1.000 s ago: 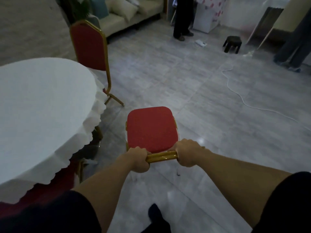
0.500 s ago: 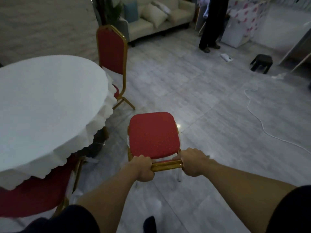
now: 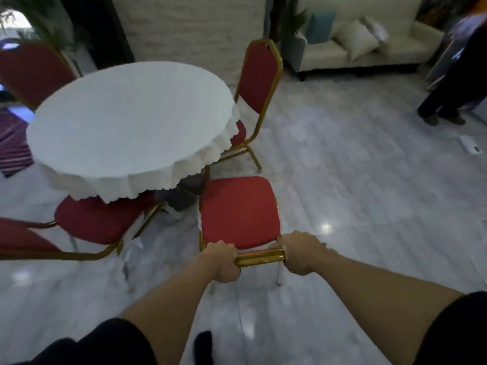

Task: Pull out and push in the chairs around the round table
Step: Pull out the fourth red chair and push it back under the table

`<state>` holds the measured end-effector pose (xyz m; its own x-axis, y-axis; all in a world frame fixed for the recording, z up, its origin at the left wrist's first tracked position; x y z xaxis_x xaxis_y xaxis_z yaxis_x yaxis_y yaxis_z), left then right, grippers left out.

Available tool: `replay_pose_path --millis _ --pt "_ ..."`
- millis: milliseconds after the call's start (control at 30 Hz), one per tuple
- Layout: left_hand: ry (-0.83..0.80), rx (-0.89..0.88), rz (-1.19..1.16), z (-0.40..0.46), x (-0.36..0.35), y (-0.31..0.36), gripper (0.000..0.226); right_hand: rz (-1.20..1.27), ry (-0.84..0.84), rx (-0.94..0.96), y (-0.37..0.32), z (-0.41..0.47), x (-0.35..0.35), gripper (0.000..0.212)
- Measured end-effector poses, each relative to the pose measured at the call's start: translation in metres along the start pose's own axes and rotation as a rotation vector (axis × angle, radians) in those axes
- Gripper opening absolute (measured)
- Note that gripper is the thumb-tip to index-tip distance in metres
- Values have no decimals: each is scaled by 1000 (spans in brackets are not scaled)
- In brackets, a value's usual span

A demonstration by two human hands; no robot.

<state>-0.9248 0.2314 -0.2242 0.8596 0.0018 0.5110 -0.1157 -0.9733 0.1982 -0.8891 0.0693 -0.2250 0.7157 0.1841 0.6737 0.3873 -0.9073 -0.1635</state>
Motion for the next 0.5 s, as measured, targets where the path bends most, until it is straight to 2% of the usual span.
replay_pose_path --millis 133,267,500 --pt "51 45 -100 -6 -6 16 23 -67 -29 88 7 1 10 67" --pt "66 99 -161 -7 -6 19 37 -126 -57 137 9 8 18 69" --pt "77 136 -295 -2 0 20 42 -198 -77 159 23 31 30 57"
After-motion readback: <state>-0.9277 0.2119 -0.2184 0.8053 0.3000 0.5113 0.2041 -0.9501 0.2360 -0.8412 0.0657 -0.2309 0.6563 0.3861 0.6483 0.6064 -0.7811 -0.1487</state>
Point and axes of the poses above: each hand's wrist, its own z-axis towards the middle knuckle, its own x-axis out of the back of the hand, y = z × x, the point moved 10 cm from there along z, towards the middle knuckle, and after that the axes turned 15 degrees about -y, right-handed, at the moved point
